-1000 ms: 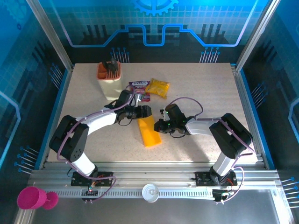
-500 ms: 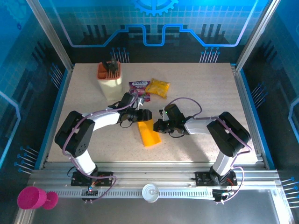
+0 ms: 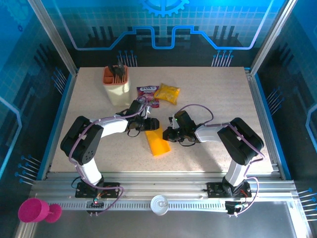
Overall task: Fold a paper plane with a square sheet of paper (pick it up from the middle)
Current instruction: First fold in half a square sheet of paper at the center of the table.
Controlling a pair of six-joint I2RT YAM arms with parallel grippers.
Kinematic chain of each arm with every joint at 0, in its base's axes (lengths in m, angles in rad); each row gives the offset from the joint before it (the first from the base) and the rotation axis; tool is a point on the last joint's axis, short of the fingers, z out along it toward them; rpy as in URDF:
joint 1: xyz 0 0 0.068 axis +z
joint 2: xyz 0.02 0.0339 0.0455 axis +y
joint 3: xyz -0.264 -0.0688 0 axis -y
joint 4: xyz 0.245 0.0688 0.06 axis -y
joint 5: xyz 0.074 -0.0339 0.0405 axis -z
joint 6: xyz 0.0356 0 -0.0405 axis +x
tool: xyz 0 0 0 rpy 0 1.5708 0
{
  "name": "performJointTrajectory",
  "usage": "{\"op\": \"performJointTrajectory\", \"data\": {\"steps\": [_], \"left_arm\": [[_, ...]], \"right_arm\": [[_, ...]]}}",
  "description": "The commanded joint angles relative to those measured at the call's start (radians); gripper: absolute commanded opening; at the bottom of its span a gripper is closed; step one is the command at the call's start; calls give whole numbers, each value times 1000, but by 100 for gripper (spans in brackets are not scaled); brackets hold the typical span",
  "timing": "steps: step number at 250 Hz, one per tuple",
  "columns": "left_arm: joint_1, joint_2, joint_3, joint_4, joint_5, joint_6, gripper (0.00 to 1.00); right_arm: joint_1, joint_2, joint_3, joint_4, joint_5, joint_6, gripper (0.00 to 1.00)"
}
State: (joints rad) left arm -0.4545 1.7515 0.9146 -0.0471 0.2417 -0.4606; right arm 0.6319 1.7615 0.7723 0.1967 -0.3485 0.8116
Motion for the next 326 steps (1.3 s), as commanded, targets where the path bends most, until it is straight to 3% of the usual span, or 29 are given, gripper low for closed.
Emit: {"op": "performJointTrajectory", "data": {"steps": [1, 65, 94, 128, 196, 268, 326], "left_arm": [[-1, 16, -26, -2, -30, 34, 60], [2, 27, -49, 15, -45, 37, 59], [1, 33, -54, 22, -44, 39, 58], [2, 42, -56, 30, -34, 40, 58], [2, 58, -46, 39, -24, 38, 58], [2, 65, -43, 30, -19, 40, 58], [2, 74, -39, 23, -12, 41, 57]], "right_arm": [[-13, 18, 9, 15, -16, -3, 0], [-17, 23, 12, 18, -22, -2, 0], [-40, -1, 17, 4, -30, -12, 17], [-98, -96, 10, -53, -34, -50, 20], [-41, -181, 57, -160, -81, -151, 16], [127, -81, 63, 23, -117, -112, 5], [176, 6, 42, 133, -96, -71, 1]]}}
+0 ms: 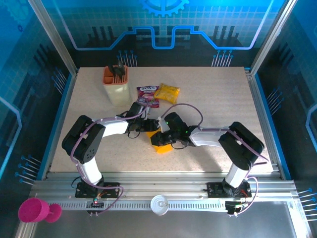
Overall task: Fold a paper plane with a square sheet of paper (pick it up from the middle)
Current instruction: First fold in half a square sheet of paper at the center of the table.
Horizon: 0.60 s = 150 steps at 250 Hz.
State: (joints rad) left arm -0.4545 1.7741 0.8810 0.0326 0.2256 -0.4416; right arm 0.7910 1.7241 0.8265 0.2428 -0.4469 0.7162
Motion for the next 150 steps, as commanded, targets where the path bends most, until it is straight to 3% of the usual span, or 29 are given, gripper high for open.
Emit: {"op": "performJointTrajectory", "data": {"steps": [1, 150], "left_arm": [[2, 52, -5, -56, 4, 23, 57], [3, 64, -1, -67, -1, 26, 56]], "right_arm": [[17, 45, -12, 87, 3, 25, 1], [0, 114, -88, -34, 88, 9, 0]]}}
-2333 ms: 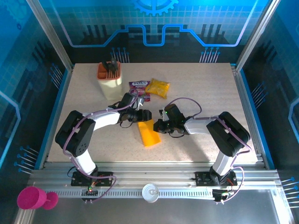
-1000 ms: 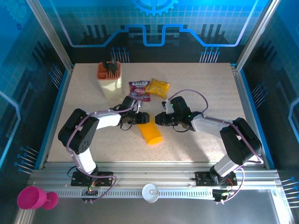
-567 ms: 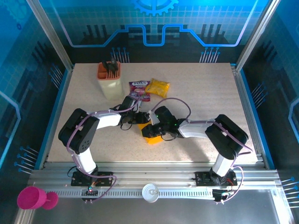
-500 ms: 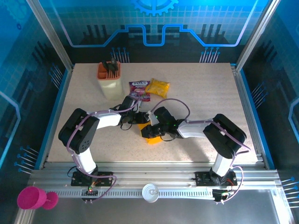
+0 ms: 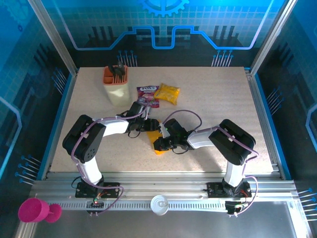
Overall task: Fold a paper plane with a square sheet of paper (pick it up from the middle)
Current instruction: First fold in half a square sheet of paper at the center of the table.
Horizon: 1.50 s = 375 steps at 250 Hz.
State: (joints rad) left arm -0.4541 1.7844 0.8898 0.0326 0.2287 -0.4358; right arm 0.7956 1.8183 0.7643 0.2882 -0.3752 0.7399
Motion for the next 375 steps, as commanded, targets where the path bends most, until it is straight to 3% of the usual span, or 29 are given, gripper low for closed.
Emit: {"op": "performJointTrajectory", "data": {"steps": [1, 111, 198, 266, 298, 321, 370, 375], "left_arm": [[3, 53, -10, -66, -4, 20, 56], [-12, -110, -11, -23, 60, -132, 59], [-109, -185, -125, 86, 69, -284, 59], [-159, -215, -225, 194, 4, -372, 59], [-159, -298, -251, 156, -111, -426, 58], [-158, -355, -274, 142, -188, -486, 50], [-158, -357, -266, 152, -167, -530, 1], [-158, -353, -268, 151, -168, -534, 0]], "right_arm": [[-4, 20, -26, -80, 17, -14, 0], [-4, 55, -81, -78, 40, 65, 0], [-4, 64, -95, -58, 45, 88, 0], [-4, 64, -99, -63, 51, 93, 0], [-4, 67, -100, -63, 52, 97, 0], [-4, 68, -101, -64, 56, 97, 0], [-2, 68, -106, -64, 59, 98, 0], [-2, 69, -108, -65, 60, 98, 0]]}}
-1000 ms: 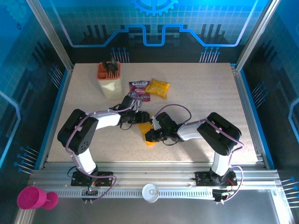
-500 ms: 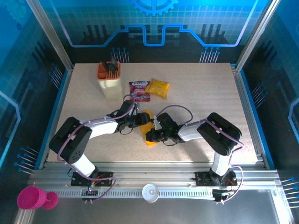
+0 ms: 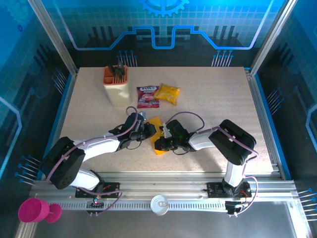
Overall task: Fold a paper plane with a square sheet of paper (pick it up from the middle)
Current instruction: First fold in half a square sheet of paper at the center of the table.
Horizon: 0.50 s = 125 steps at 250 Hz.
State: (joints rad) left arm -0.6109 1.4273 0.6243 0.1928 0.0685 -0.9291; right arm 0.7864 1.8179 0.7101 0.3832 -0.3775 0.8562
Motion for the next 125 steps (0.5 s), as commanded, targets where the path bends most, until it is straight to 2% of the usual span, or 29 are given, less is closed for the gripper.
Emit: {"op": "performJointTrajectory", "data": {"steps": [1, 82, 125], "left_arm": [[-1, 5, -2, -8, -8, -42, 0], [3, 95, -63, 95, 31, -140, 0], [5, 146, -75, 162, 61, -148, 0]], "right_arm": [[7, 69, -54, -160, 64, -18, 0], [8, 66, -60, -156, 66, -13, 0], [5, 66, -58, -160, 65, -12, 0]]}}
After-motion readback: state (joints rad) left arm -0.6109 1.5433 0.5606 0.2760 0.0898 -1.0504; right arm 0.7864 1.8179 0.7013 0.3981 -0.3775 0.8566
